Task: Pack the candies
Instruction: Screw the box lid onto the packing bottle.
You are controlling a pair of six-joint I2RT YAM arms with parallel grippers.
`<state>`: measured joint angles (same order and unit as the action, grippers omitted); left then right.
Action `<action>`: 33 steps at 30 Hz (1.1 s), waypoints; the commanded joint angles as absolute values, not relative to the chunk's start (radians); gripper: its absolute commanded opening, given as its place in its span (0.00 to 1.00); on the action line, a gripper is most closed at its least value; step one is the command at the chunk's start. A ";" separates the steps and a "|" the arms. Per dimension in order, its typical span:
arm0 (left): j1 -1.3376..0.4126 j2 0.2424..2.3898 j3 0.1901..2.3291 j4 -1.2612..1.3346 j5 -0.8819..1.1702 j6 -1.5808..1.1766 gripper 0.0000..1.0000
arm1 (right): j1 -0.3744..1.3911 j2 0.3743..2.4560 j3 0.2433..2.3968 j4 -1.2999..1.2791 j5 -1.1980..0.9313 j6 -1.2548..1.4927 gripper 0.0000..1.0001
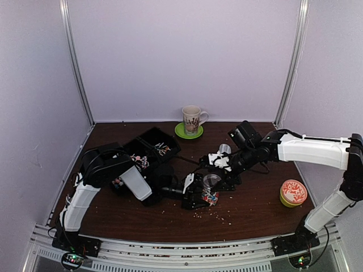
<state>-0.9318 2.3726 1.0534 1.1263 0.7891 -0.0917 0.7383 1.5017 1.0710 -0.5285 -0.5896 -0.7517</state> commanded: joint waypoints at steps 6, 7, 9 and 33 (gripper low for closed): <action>-0.928 2.383 1.067 1.127 0.795 -0.100 0.39 | 0.742 1.519 1.092 -0.544 -0.578 -0.729 0.78; -0.927 2.384 1.068 1.127 0.793 -0.100 0.39 | 0.742 1.521 1.092 -0.545 -0.577 -0.725 0.78; -0.928 2.382 1.066 1.125 0.789 -0.098 0.39 | 0.743 1.523 1.092 -0.549 -0.575 -0.722 0.77; -0.928 2.353 1.031 1.119 0.578 -0.099 0.38 | 0.742 1.470 1.002 -0.400 -0.449 -0.488 0.66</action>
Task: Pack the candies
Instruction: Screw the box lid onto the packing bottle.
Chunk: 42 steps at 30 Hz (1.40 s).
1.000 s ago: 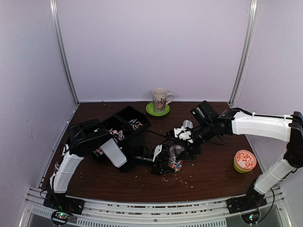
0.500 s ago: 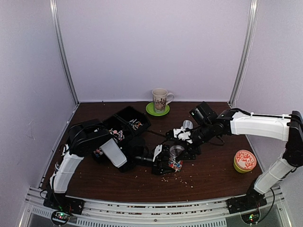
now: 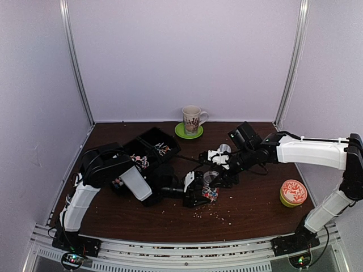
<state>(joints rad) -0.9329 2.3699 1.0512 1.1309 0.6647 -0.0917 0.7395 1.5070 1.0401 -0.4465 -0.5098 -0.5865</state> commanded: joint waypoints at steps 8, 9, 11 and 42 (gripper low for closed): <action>-0.928 2.342 1.032 1.103 0.522 -0.116 0.39 | 0.787 1.458 0.980 -0.356 -0.330 -0.385 0.67; -0.928 2.340 1.031 1.104 0.522 -0.118 0.39 | 0.794 1.459 0.980 -0.352 -0.313 -0.375 0.67; -0.928 2.337 1.029 1.101 0.514 -0.122 0.38 | 0.806 1.460 0.979 -0.343 -0.284 -0.353 0.67; -0.928 2.310 1.012 1.097 0.495 -0.107 0.39 | 0.715 1.377 1.175 -0.508 -0.208 -0.038 1.00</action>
